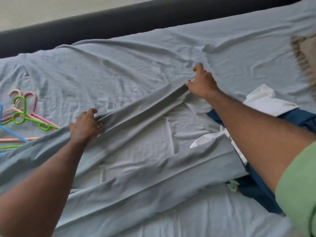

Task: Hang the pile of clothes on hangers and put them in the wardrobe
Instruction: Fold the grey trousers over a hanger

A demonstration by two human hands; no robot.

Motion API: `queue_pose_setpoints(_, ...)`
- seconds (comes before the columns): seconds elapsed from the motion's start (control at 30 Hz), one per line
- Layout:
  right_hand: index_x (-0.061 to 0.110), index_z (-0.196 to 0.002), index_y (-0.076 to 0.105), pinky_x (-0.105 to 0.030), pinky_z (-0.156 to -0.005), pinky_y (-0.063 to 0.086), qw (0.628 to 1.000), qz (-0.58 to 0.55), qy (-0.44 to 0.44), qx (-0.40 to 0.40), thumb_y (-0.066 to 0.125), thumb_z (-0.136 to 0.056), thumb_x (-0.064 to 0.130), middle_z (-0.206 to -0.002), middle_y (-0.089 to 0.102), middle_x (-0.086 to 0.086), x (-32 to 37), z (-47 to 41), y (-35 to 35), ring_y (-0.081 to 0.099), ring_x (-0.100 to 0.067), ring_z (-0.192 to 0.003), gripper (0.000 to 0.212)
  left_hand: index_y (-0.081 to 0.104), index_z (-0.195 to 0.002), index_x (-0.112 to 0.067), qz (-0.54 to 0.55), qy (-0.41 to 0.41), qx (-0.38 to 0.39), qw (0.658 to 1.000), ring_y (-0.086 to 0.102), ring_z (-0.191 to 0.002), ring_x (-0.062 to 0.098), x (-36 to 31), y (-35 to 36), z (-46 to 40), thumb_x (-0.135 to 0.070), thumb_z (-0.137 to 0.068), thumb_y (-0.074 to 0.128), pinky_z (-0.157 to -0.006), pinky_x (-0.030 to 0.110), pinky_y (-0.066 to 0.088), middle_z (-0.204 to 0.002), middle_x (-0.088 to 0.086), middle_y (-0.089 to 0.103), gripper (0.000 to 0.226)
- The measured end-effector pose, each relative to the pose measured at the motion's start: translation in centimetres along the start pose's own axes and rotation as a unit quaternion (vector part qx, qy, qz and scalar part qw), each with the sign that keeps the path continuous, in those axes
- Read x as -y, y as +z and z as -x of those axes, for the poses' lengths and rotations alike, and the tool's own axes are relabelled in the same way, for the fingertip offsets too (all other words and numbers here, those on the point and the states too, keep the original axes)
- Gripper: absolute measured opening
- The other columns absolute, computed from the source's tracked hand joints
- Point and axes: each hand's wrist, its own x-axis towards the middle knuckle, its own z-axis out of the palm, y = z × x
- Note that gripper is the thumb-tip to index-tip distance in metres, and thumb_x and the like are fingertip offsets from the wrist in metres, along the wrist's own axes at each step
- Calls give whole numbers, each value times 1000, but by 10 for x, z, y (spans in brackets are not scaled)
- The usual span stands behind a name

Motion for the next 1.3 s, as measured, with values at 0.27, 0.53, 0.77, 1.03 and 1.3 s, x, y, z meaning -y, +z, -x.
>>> queue_pose_setpoints(0.27,15,-60,50,-39,-83,43,991,-53,119,40,69,-72,8,-67,51,1,-14,-10,23,54,-27,-76,24,60,-124,-28,144,-17,17,989,50,-127,32,30,-2,-11,-35,-90,45,-106,55,29,-133,7,62,38)
queue_pose_setpoints(0.53,22,-108,77,-45,-101,54,952,-281,24,115,89,-66,27,-116,73,-6,-43,6,41,69,-25,-108,44,63,-113,-34,6,35,7,999,50,-121,31,12,3,-23,-33,-90,64,-101,59,28,-117,6,60,23)
queue_pose_setpoints(0.77,-4,-93,69,-32,-78,52,932,-361,31,-4,82,-58,35,-100,65,-4,-47,15,37,64,-19,-88,54,69,-107,-34,118,101,-16,988,54,-118,27,-61,14,-41,-40,-96,62,-97,55,33,-113,0,67,15)
queue_pose_setpoints(1.03,12,-92,77,-33,-83,53,965,-256,20,51,83,-82,18,-92,71,-1,-83,23,43,65,-17,-87,12,68,-105,-35,126,206,79,967,60,-108,23,-169,20,-50,-43,-92,66,-97,45,48,-99,-7,66,15)
queue_pose_setpoints(1.3,19,-72,73,-15,-79,43,969,-220,-87,67,78,-71,4,-103,65,8,-78,26,30,58,-11,-93,16,74,-98,-15,158,187,161,956,62,-86,20,-226,26,-57,-36,-91,72,-72,29,50,-89,3,67,22)
